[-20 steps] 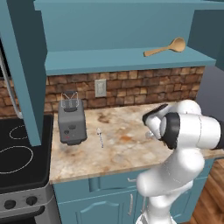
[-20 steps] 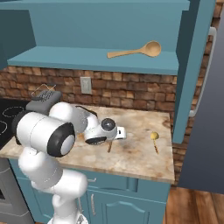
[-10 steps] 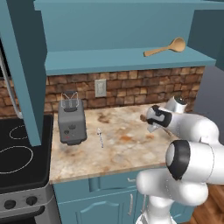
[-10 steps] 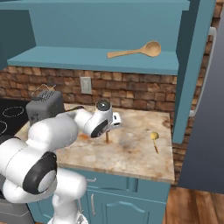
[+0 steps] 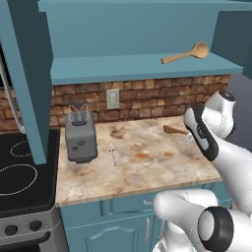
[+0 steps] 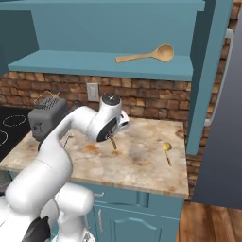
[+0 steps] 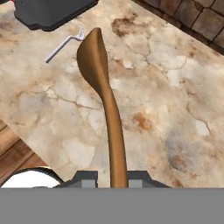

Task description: Organize the utensils by type. Pick up the wooden spoons from the counter and place them in the open cabinet. Then pick up the metallic utensils from the counter and place them in the open drawer.

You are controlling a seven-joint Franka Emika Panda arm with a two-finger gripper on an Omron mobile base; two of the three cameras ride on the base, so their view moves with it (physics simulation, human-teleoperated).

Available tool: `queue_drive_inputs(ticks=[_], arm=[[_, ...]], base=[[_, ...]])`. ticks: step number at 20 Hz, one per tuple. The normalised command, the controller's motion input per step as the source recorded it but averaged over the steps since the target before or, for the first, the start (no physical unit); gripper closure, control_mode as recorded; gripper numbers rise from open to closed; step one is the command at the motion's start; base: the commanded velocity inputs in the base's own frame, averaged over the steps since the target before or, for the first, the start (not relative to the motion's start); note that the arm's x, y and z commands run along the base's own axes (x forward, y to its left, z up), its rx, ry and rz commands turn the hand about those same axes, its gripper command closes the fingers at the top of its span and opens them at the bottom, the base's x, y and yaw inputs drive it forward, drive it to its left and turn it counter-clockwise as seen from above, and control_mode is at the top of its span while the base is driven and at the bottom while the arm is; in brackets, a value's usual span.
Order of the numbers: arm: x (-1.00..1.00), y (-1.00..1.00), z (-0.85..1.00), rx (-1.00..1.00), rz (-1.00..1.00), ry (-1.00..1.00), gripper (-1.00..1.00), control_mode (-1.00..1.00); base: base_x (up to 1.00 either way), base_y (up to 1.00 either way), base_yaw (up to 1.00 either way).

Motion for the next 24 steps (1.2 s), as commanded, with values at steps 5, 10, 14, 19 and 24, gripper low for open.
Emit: queue_drive_inputs(ticks=[5,10,14,19,24], arm=[[-0.93,0.06,0.81,-0.11,0.26,-0.08,1.00,-1.00],[-0.57,0.19,0.99,-0.09,0.17,-0.19,1.00,-1.00],[-0.24,0.26,0.96,-0.07,0.07,-0.24,1.00,-1.00],[-0.03,0.31,1.00,-0.15,0.10,-0.10,1.00,-1.00],[0.00,0.32,0.96,-0.20,0.07,-0.07,1.00,-1.00]], base=[[0.00,0.00,0.00],[0.00,0.00,0.00],[0.00,0.00,0.00],[0.00,0.00,0.00],[0.00,0.00,0.00]])
